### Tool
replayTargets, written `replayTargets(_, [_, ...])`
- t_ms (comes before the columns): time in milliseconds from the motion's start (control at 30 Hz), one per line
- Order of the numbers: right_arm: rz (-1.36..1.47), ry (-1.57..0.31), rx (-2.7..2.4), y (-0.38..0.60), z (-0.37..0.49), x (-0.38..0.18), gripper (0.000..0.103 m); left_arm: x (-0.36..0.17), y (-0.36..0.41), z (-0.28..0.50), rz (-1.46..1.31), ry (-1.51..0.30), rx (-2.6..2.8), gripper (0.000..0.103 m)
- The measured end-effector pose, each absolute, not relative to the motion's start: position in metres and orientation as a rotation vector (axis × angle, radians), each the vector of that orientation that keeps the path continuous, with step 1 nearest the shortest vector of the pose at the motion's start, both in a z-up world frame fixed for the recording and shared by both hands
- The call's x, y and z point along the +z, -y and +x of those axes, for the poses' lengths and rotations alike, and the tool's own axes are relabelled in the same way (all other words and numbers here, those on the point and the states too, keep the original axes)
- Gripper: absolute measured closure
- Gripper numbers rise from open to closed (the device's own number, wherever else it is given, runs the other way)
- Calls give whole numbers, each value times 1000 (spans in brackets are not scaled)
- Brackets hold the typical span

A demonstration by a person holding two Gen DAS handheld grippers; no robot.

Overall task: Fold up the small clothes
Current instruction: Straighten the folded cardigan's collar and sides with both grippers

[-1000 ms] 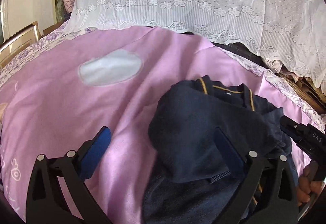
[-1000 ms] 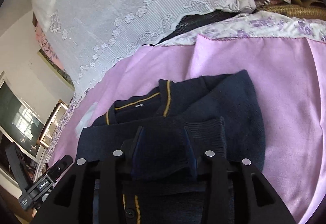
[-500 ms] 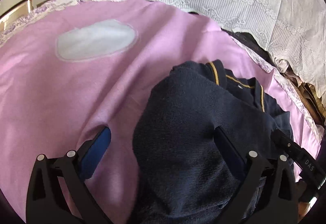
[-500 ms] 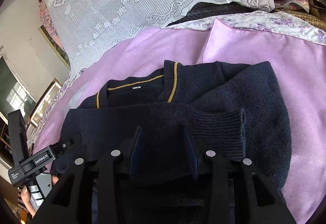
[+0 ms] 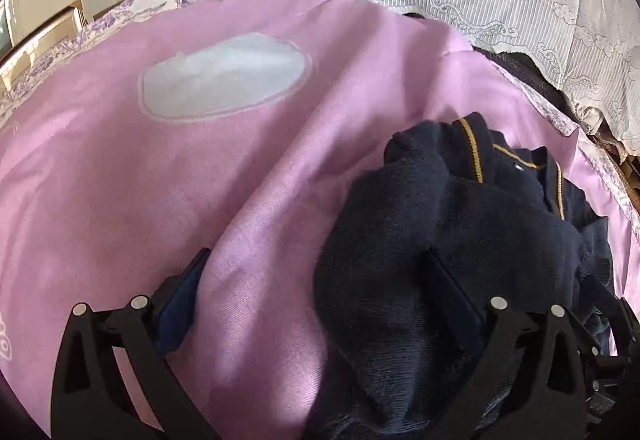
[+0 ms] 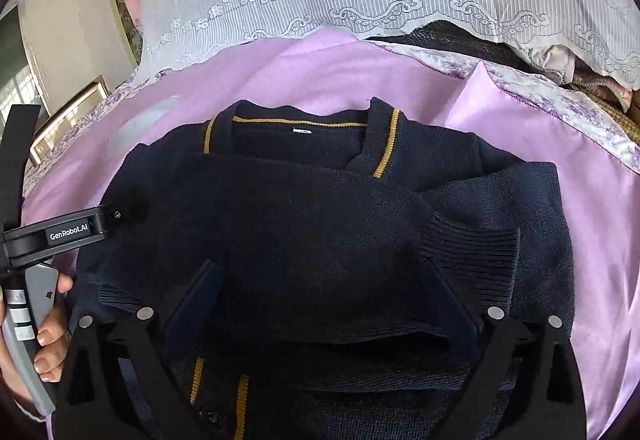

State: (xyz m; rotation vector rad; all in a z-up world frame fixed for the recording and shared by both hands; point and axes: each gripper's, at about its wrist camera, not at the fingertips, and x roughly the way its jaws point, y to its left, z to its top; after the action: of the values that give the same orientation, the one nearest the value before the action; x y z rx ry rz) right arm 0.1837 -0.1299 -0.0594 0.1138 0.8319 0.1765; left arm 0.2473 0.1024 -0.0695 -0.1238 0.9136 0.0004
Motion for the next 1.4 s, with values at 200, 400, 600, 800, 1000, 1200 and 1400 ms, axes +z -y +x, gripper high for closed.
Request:
replayTargets(200, [132, -830, 185, 133, 184, -60, 3, -50, -99, 260, -4, -840, 83, 4])
replayTargets(400, [151, -825, 197, 134, 184, -60, 3, -72, -123, 277, -146, -926, 7, 4])
replayTargets(600, [178, -818, 209, 138, 182, -60, 3, -42, -143, 242, -204, -744, 58, 4])
replayTargets(800, [205, -813, 223, 142, 182, -61, 3, -63, -96, 254, 54, -838, 74, 4])
replayTargets(1000, [214, -806, 228, 144, 182, -61, 3, -70, -118, 251, -86, -891, 32, 4])
replayTargets(1200, [242, -745, 93, 160, 162, -46, 4, -51, -95, 207, 33, -823, 0, 5])
replayTargets(1400, [83, -852, 3, 150, 163, -59, 4, -68, -72, 192, 242, -856, 85, 4])
